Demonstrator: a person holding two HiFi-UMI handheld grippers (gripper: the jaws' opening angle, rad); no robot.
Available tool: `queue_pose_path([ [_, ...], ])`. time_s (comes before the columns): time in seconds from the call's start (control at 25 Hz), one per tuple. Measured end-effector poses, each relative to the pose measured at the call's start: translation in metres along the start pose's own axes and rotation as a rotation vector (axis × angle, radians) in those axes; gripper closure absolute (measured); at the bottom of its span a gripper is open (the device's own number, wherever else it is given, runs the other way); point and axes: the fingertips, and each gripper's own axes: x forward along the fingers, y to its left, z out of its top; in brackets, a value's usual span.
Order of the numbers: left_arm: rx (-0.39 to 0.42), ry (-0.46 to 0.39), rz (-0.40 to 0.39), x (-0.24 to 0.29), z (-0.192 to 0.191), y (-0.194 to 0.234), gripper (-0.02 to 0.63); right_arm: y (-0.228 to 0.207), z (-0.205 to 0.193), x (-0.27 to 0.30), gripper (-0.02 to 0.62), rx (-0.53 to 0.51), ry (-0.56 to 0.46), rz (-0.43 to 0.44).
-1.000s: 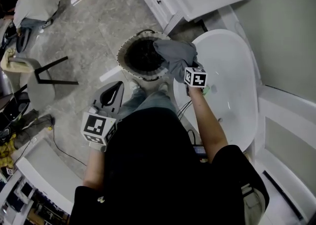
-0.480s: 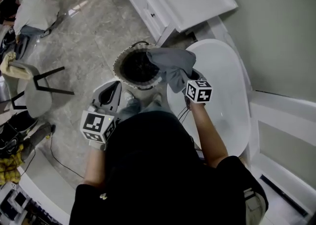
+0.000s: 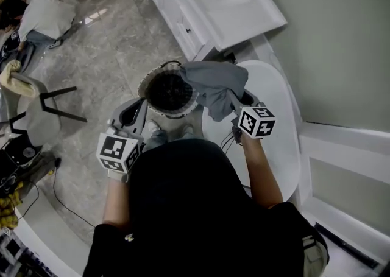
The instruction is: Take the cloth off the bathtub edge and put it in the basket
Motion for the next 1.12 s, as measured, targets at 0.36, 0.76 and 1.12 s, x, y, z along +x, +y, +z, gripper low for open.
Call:
queue_pose_path([
  [0.36, -0.027, -0.037, 0.026, -0.015, -0.006, 0.017, 0.594, 0.038, 0.062, -0.004, 0.476, -0.051, -0.068, 0.077],
  [0.76, -0.098, -0.051, 0.079, -0.044, -0.019, 0.071, 0.594, 0.112, 0.099, 0.045, 0.474, -0.105, -0.053, 0.180],
  [1.12, -0.154, -0.018, 0.116, -0.079, -0.048, 0.121, 0.594, 0.186, 0.092, 0.101, 0.474, -0.119, -0.008, 0.263],
])
